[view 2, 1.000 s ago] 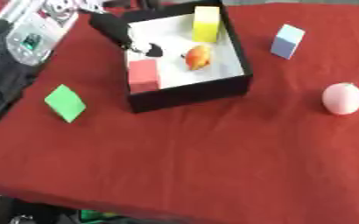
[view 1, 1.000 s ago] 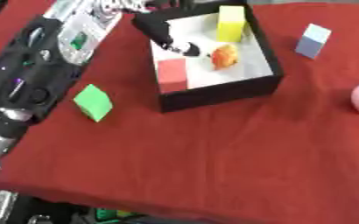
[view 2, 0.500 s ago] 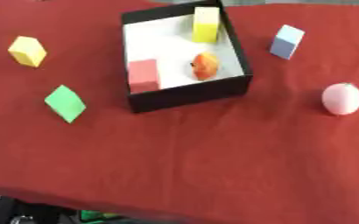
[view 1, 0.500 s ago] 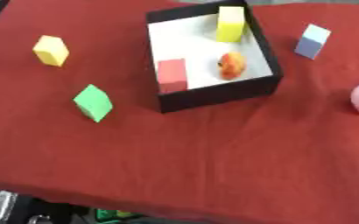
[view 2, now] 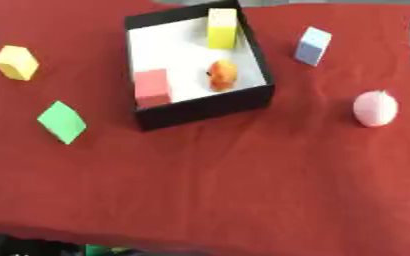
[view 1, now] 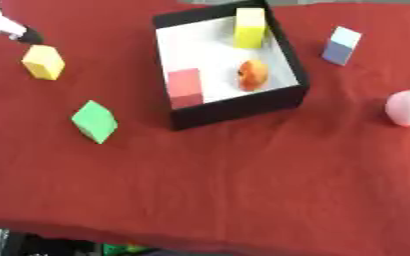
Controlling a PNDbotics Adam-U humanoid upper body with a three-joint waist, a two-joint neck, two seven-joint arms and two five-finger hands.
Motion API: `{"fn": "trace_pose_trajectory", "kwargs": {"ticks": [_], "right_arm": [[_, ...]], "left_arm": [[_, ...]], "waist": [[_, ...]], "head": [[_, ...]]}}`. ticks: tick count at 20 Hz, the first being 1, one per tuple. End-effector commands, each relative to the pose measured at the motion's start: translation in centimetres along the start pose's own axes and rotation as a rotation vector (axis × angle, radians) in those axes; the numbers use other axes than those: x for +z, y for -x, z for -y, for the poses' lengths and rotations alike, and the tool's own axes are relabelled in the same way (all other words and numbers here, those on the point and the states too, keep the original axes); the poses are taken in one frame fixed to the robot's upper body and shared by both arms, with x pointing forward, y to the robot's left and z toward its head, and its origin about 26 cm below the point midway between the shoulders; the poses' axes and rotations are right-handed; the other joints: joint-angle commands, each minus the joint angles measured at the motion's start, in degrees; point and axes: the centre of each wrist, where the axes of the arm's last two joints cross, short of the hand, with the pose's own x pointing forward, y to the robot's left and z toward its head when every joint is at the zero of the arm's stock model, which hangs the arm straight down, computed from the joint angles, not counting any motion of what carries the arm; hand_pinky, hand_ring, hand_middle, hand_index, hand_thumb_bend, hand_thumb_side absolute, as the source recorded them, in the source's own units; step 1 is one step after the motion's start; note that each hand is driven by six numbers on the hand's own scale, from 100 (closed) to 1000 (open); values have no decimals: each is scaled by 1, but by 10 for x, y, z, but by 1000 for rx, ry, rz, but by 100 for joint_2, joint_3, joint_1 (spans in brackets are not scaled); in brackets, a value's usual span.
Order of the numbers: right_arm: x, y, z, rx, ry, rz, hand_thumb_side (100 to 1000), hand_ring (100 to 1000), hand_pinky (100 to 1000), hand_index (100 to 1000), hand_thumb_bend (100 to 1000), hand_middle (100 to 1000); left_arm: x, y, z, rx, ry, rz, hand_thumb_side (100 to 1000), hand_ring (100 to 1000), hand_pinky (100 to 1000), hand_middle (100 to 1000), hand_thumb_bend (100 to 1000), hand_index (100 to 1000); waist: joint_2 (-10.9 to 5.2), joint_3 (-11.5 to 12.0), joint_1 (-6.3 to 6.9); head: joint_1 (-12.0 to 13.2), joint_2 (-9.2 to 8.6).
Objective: Pick up objects on the table and place them in the box.
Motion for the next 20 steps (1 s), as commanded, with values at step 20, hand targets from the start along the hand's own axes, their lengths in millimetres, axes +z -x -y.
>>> {"fn": "trace_pose_trajectory", "kwargs": {"ticks": [20], "right_arm": [[-16, -22, 2, 18, -16, 84, 397, 826, 808, 893, 100, 843]], "left_arm": [[-14, 89, 8, -283, 65, -301, 100, 907, 895, 799, 815, 829]], "waist": [[308, -168, -114]], "head": [[406, -287]]}}
